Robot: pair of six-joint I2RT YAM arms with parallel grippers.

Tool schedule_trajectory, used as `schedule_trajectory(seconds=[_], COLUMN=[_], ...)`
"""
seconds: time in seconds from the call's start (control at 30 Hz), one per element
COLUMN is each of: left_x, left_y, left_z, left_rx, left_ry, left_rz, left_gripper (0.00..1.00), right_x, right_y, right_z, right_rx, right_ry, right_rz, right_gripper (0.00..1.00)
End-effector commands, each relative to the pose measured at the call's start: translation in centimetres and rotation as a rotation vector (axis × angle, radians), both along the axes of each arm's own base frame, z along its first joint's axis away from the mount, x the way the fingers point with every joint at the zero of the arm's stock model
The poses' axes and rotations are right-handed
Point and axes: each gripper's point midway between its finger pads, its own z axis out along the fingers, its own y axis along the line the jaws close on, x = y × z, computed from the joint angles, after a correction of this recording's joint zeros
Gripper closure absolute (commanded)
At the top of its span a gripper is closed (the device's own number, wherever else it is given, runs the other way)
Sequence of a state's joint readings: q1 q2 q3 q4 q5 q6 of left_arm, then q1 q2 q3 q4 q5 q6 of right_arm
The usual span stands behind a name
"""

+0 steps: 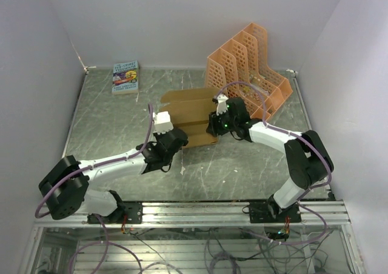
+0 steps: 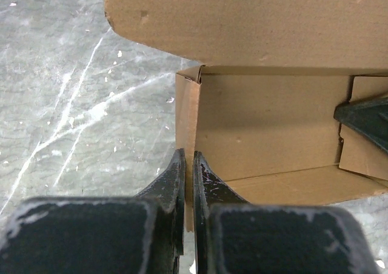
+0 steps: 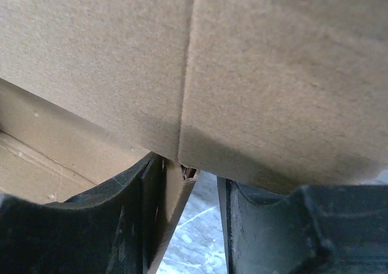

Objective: Fold the paper box

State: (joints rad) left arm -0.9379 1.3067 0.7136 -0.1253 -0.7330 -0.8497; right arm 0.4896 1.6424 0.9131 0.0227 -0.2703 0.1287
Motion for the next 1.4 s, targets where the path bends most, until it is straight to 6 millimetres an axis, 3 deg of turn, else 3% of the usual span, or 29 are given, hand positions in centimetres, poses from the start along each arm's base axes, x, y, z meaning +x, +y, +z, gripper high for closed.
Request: schedule_trajectory(seconds=[0.0, 0.27, 0.67, 0.8, 1.07, 1.2, 1.37], left_x=[0.8, 0.6, 0.7, 0.7, 0.6, 0.6, 0.7], left_y=[-0.2, 0.4, 0.4, 0.5, 1.0, 1.1, 0.8], left_z=[1.1, -0.6, -0.9, -1.2, -1.3, -1.4, -1.3], left_rx=[-0.038, 0.005, 0.024, 0.032, 0.05, 0.056, 0.051], left_ry=[-0.049, -0.025, -0.02, -0.016, -0.014, -0.012, -0.01], left_rz=[0.052, 0.071, 0.073, 0.077, 0.086, 0.087, 0.081], left_gripper=[0.9, 0.88, 0.87, 0.87, 0.87, 0.87, 0.86], right_x=[0.7, 0.5, 0.1, 0.1, -0.2, -0.2, -0.2], right_y=[-1.0, -1.4, -1.2, -1.1, -1.1, -1.1, -1.1], right_z=[0.2, 1.0, 0.1, 0.4, 0.9, 1.3, 1.0], right_rx=[-0.061, -0.073, -0.078, -0.073, -0.049, -0.035, -0.037], right_ry=[-0.033, -0.058, -0.022, -0.026, -0.025, -0.03, -0.02], right_rz=[-0.015, -0.011, 0.01, 0.012, 0.02, 0.022, 0.021], right_gripper=[0.59, 0.58, 0.52, 0.44, 0.43, 0.46, 0.66])
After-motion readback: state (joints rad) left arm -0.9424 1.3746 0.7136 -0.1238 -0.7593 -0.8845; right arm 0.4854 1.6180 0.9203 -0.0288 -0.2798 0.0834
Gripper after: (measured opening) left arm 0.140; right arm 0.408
